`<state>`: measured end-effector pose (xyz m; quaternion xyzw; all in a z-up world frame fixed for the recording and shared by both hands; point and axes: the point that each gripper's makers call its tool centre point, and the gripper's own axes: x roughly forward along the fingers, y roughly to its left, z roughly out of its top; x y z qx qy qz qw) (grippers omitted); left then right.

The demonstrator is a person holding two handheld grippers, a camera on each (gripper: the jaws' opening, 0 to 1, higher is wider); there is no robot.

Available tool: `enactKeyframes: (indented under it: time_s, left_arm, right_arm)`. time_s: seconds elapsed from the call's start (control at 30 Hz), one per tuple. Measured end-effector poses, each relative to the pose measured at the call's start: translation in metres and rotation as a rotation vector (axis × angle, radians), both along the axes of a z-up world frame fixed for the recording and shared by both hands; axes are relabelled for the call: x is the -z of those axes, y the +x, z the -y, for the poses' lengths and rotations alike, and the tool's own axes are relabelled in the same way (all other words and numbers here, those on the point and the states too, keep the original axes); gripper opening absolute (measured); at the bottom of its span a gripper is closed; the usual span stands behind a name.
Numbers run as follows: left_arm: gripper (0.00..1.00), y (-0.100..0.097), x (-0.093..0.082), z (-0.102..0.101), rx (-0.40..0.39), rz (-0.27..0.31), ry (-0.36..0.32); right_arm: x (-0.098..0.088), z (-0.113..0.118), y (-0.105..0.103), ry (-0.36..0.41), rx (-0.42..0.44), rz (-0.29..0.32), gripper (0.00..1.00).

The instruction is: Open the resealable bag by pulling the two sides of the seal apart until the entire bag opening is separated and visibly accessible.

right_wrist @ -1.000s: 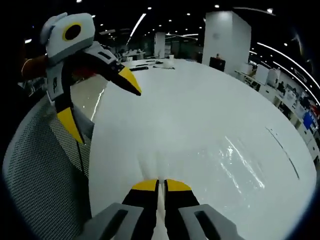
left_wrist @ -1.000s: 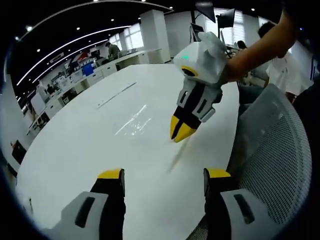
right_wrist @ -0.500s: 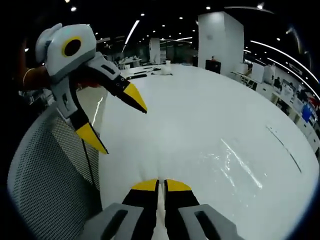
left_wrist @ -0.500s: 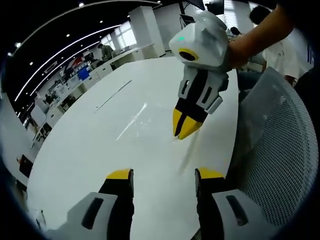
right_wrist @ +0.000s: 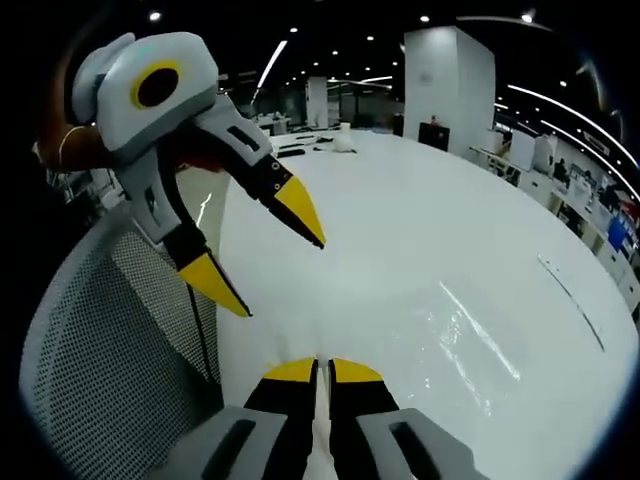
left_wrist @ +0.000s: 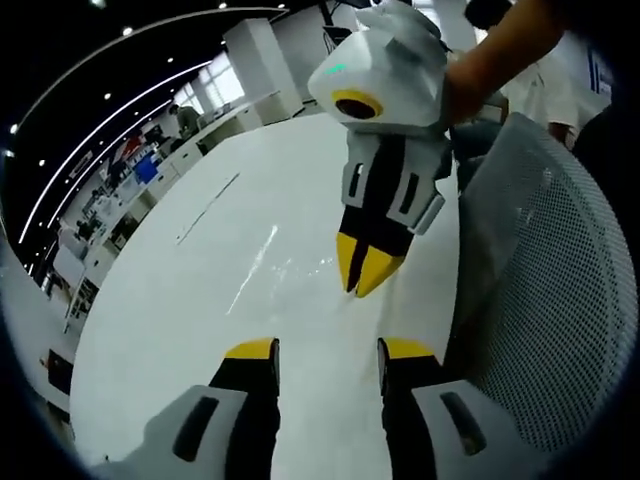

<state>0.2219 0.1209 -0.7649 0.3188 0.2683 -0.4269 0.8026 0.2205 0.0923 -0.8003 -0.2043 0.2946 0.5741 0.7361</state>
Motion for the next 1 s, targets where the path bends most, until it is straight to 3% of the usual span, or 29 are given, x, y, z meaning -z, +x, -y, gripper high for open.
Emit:
enactKeyframes:
  time_s: [0.47, 0.67, 0.8, 1.0]
  left_arm:
    - [0.29, -0.017, 0.012, 0.018, 0.174, 0.031, 0.124]
    - [0.22, -0.019, 0.016, 0.022, 0.211, 0.038, 0.151]
    - [0.11, -0.021, 0.021, 0.022, 0.232, 0.027, 0.178]
    - [0.08, -0.022, 0.025, 0.023, 0.252, 0.022, 0.185]
  right_arm:
    - [-0.002, -0.005, -0.013, -0.008, -0.035, 0.011, 0.00]
    - [-0.002, -0.008, -0.020, -0.021, -0.063, 0.024, 0.00]
    - [-0.002, -0.009, -0.022, -0.030, -0.072, 0.037, 0.00]
    - [-0.004, -0.011, -0.025, -0.026, -0.078, 0.042, 0.00]
